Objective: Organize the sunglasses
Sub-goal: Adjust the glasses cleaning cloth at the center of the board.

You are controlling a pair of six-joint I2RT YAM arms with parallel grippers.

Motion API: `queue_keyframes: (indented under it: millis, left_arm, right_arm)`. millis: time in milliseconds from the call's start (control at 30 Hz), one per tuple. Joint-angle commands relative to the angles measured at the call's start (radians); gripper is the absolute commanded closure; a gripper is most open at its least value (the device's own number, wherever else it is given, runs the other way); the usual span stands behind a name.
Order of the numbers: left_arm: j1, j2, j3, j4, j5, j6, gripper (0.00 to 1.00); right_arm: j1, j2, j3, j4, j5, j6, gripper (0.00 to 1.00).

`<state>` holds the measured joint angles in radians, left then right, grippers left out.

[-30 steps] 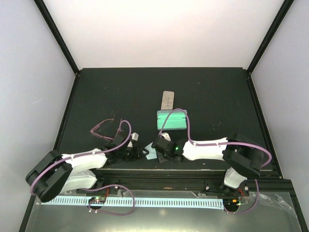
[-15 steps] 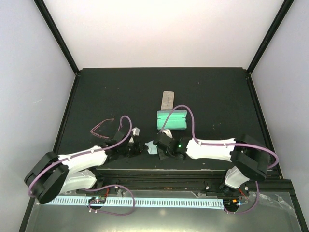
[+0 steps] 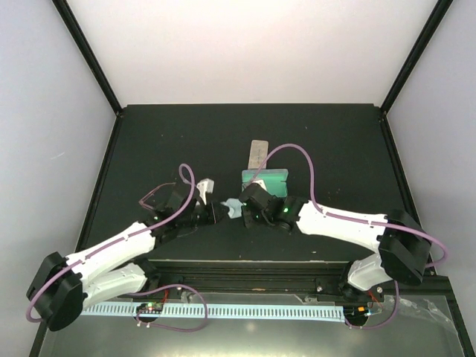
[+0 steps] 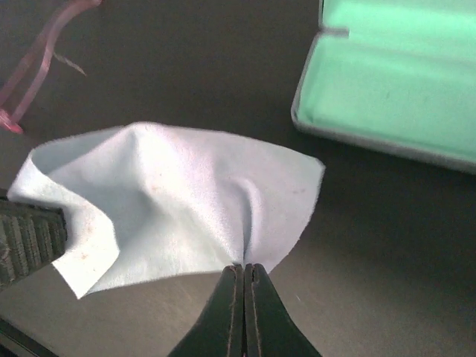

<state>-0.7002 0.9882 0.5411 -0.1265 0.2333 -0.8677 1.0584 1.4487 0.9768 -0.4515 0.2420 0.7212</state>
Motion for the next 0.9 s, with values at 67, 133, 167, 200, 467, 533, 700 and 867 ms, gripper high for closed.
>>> queue_keyframes:
  millis: [67, 133, 167, 200, 467, 533, 700, 867]
  left_arm:
    - [-0.018, 0.038, -0.196, 0.106, 0.109, -0.061, 0.98]
    - [-0.041, 0.039, -0.237, 0.129, 0.119, -0.086, 0.98]
    - [-0.053, 0.038, -0.249, 0.129, 0.120, -0.094, 0.99]
    - [-0.061, 0.035, -0.260, 0.127, 0.120, -0.103, 0.98]
    - [-0.073, -0.074, -0.302, -0.008, 0.059, -0.127, 0.71]
    - [-0.072, -0.107, -0.291, -0.065, 0.023, -0.119, 0.68]
    - [-0.071, -0.127, -0.245, -0.097, -0.044, -0.080, 0.64]
    - [-0.069, -0.026, -0.158, -0.090, -0.105, -0.014, 0.66]
  right_arm:
    - [0.015, 0.062, -0.119, 0.029, -0.117, -0.030, 0.99]
    - [0.031, 0.075, -0.149, 0.038, -0.141, -0.023, 0.99]
    - [0.038, 0.082, -0.160, 0.039, -0.152, -0.019, 0.99]
    - [0.045, 0.085, -0.171, 0.039, -0.160, -0.012, 0.99]
    - [0.064, 0.056, -0.217, 0.015, -0.192, 0.018, 0.89]
    - [0.064, 0.040, -0.217, 0.002, -0.182, 0.022, 0.76]
    - [0.062, 0.011, -0.188, -0.032, -0.072, 0.026, 0.67]
    - [0.042, 0.099, -0.114, -0.003, 0.009, -0.011, 0.67]
